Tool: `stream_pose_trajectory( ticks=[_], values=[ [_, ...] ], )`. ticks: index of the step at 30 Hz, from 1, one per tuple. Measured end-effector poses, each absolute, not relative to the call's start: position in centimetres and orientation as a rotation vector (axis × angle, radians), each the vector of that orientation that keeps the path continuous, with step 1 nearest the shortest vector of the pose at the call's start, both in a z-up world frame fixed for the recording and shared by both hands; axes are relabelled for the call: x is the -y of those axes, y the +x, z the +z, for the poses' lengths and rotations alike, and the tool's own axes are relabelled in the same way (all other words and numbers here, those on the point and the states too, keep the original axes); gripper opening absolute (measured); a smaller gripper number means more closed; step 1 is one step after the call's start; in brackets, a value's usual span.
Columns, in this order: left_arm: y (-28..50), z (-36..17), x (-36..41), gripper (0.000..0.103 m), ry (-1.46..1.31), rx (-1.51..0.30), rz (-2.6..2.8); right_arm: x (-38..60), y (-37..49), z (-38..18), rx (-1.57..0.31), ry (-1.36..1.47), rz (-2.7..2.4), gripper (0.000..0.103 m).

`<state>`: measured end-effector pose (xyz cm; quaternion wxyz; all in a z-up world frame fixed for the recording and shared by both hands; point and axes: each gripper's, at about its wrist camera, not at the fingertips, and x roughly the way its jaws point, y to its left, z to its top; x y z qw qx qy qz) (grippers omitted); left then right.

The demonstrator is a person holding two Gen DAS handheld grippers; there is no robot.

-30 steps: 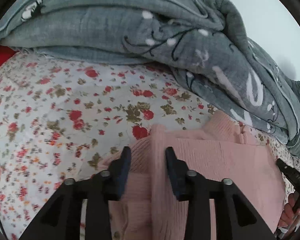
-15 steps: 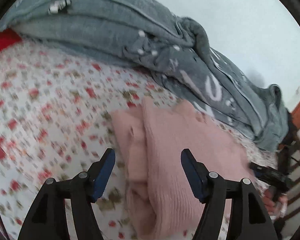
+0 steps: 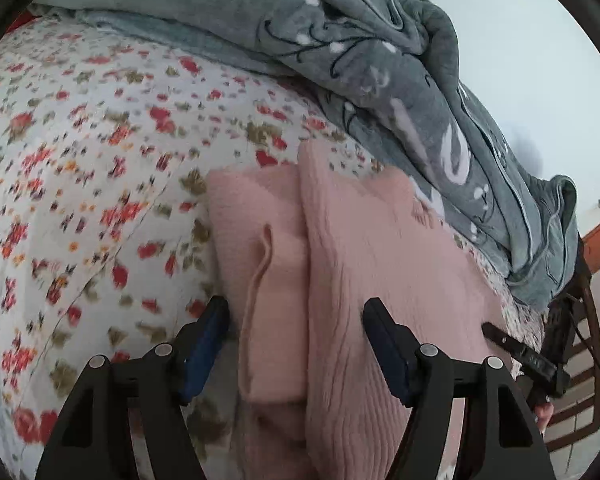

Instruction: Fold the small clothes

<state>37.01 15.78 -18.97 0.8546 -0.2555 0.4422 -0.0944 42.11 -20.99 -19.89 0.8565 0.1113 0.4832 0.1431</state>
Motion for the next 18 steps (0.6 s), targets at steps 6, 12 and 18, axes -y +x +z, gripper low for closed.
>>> stream_pose_trajectory(
  ticks=[6,12,18],
  values=[
    [37.3,-18.5,-15.1,0.024,-0.515,-0.938,-0.193,20.8,42.5,-20.0,-0.986,0.235,0.336,0.040],
    [37.1,-16.3,-14.5,0.021,-0.532,-0.977,-0.173,22.3,41.6,-18.7,-0.982,0.365,0.374,0.025],
    [34.2,-13.4,-10.8,0.021,-0.493,-1.012,-0.249,22.5,35.8,-13.6,-0.891,0.246,0.330,0.023]
  ],
)
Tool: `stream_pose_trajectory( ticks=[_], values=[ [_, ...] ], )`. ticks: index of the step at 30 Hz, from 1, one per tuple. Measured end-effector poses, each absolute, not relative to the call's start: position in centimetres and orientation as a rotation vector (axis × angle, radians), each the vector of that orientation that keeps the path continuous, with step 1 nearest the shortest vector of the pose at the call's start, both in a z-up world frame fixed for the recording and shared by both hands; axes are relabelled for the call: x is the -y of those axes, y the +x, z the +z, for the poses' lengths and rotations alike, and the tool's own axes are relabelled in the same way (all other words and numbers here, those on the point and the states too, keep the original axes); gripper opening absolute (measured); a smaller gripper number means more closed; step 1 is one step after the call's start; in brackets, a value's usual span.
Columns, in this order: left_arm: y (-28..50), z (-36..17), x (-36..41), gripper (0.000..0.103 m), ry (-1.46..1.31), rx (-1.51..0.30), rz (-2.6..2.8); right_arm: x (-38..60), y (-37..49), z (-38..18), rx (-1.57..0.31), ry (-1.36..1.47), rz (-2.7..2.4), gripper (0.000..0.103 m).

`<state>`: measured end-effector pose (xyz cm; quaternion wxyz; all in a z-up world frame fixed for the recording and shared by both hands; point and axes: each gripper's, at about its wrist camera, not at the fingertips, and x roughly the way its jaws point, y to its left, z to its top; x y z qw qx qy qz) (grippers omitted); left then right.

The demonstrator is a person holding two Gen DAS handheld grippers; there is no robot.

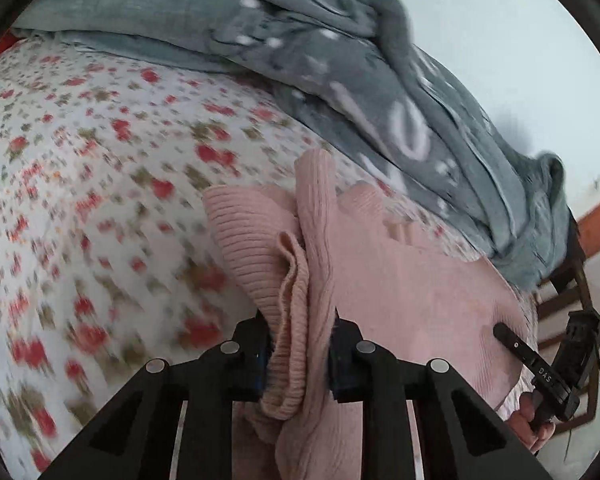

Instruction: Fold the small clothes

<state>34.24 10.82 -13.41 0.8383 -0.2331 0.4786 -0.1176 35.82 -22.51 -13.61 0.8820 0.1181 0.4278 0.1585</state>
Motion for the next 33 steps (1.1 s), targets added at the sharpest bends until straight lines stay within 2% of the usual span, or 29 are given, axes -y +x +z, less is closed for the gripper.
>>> stream_pose_trajectory(
  ticks=[5,10,12,13,14,15,17,19,23,27,30,33],
  values=[
    [29.2,-14.4,-6.9,0.021,-0.466,-1.057,-0.320,26.5,29.5,-12.2,-0.893,0.242,0.285,0.023],
    [25.1,-15.7,-5.1,0.022,-0.462,-1.069,-0.371,31.4,22.7,-13.5,-0.899,0.303,0.257,0.024],
    [24.6,-15.9,-5.1,0.029,-0.449,-1.057,-0.345,32.2,21.5,-14.8,-0.919,0.329,0.253,0.027],
    [24.6,-16.1,-5.1,0.033,-0.433,-1.060,-0.313,32.5,21.1,-15.8,-0.929,0.330,0.239,0.031],
    [24.5,-16.3,-5.0,0.041,-0.416,-1.064,-0.288,32.6,20.9,-16.8,-0.929,0.319,0.210,0.035],
    [24.5,-16.4,-4.9,0.048,-0.393,-1.070,-0.264,32.6,20.9,-18.1,-0.931,0.309,0.168,0.046],
    [23.9,-15.9,-5.0,0.051,-0.336,-1.065,-0.238,32.6,21.0,-19.2,-0.916,0.294,0.152,0.049],
    [23.1,-14.6,-5.2,0.051,-0.272,-1.032,-0.224,32.7,20.5,-18.5,-0.889,0.285,0.136,0.054],
    [22.6,-12.0,-5.3,0.052,-0.172,-0.950,-0.214,33.6,18.9,-15.3,-0.818,0.193,0.050,0.056],
    [24.7,-11.1,-3.6,0.052,-0.183,-0.932,-0.280,34.2,19.1,-13.1,-0.761,0.205,0.058,0.056],
    [26.9,-11.6,-1.8,0.051,-0.173,-0.949,-0.275,33.5,21.2,-13.2,-0.776,0.216,0.090,0.056],
    [29.3,-12.9,-0.7,0.044,-0.172,-0.993,-0.256,32.7,24.3,-15.0,-0.853,0.236,0.105,0.055]
  ],
)
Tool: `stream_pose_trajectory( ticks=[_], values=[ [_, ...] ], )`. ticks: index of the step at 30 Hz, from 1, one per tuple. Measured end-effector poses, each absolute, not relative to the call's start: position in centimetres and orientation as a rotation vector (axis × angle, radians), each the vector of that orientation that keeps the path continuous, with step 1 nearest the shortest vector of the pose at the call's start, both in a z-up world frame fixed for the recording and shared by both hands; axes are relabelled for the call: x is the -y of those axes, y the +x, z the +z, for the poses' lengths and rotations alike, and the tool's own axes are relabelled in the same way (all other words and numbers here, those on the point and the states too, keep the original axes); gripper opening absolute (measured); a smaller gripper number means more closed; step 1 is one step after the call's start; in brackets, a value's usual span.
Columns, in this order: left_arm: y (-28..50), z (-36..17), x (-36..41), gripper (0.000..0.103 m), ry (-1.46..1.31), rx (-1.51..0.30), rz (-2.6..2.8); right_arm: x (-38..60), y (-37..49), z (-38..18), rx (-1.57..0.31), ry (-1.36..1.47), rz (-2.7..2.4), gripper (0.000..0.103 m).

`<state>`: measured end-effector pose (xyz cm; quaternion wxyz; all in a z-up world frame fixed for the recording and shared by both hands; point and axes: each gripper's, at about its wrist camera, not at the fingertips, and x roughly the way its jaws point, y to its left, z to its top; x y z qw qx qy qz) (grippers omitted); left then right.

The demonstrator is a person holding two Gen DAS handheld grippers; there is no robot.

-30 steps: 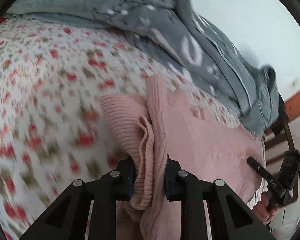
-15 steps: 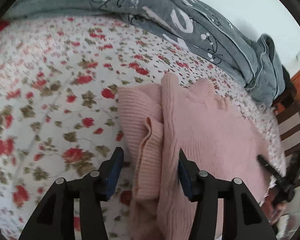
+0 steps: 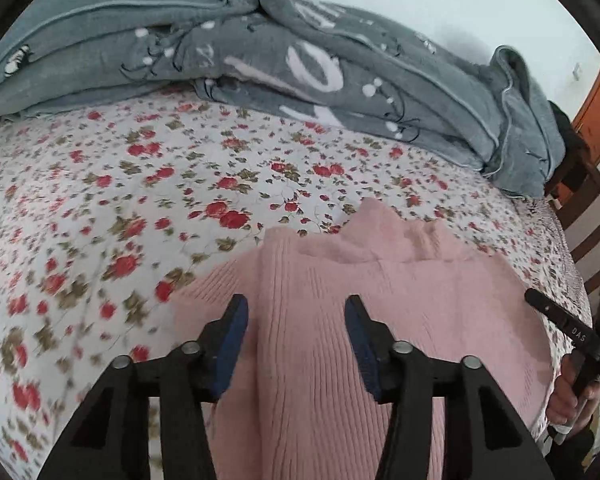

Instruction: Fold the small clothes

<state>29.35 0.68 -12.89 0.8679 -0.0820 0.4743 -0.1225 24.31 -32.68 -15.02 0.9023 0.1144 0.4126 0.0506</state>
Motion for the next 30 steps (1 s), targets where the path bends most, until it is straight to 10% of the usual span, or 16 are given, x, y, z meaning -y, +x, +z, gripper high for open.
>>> stream_pose_trajectory(
  ticks=[2,4,7,17,30],
  values=[
    [30.4,-13.8,-0.4,0.031,-0.162,-1.028,-0.217,32.6,26.2,-16.5,-0.901,0.278,0.121,0.051],
    [31.4,-14.8,-0.2,0.007,-0.143,-1.065,-0.197,32.4,27.4,-17.4,-0.923,0.288,0.114,0.024],
    [30.9,-14.5,-1.7,0.007,-0.210,-1.005,-0.218,31.4,28.1,-17.6,-0.925,0.230,0.126,0.006],
    [30.7,-15.5,-2.6,0.025,-0.196,-1.002,-0.183,31.6,27.7,-18.6,-0.886,0.234,0.081,0.008],
    [29.6,-13.2,3.0,0.043,-0.095,-0.931,-0.280,26.5,27.8,-13.1,-0.779,0.123,0.129,0.043]
  ],
)
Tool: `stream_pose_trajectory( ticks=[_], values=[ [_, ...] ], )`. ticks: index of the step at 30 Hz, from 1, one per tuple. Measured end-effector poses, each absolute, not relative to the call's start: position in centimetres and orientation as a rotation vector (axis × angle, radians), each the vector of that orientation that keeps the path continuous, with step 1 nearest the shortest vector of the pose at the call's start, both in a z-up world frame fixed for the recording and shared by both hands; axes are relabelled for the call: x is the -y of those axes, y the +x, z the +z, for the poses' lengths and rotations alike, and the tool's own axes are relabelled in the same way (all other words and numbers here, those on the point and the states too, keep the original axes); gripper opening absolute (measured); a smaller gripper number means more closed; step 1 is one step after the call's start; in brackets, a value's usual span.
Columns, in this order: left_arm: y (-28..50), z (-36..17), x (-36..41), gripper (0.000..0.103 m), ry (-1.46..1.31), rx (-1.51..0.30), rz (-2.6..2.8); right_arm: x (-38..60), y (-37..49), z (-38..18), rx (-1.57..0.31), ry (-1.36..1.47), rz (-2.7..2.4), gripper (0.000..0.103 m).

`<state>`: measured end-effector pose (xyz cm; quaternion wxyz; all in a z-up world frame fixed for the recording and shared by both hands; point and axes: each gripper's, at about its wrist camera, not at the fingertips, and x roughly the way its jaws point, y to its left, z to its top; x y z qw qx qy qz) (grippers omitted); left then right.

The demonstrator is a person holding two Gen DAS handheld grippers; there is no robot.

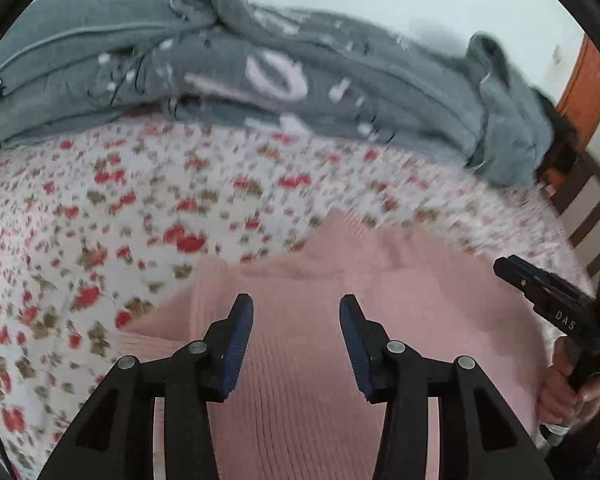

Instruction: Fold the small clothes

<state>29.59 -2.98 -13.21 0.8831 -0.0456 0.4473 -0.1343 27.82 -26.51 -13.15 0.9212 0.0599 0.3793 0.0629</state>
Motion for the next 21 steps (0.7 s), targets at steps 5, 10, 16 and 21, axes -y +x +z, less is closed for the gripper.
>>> stream_pose_trajectory(
  ticks=[5,10,16,21],
  values=[
    [29.1,-16.9,2.7,0.042,-0.065,-0.872,-0.252,27.9,29.6,-18.9,-0.886,0.224,0.085,0.042],
    [28.6,-17.1,3.9,0.043,0.021,-0.829,-0.206,28.1,29.2,-18.9,-0.862,0.236,0.077,0.043],
    [28.5,-16.9,3.7,0.043,0.008,-0.816,-0.205,26.1,28.9,-18.9,-0.858,0.117,0.071,0.055],
    [28.0,-16.9,3.8,0.043,0.008,-0.810,-0.201,26.4,29.0,-19.0,-0.855,0.132,0.075,0.056]
  ],
)
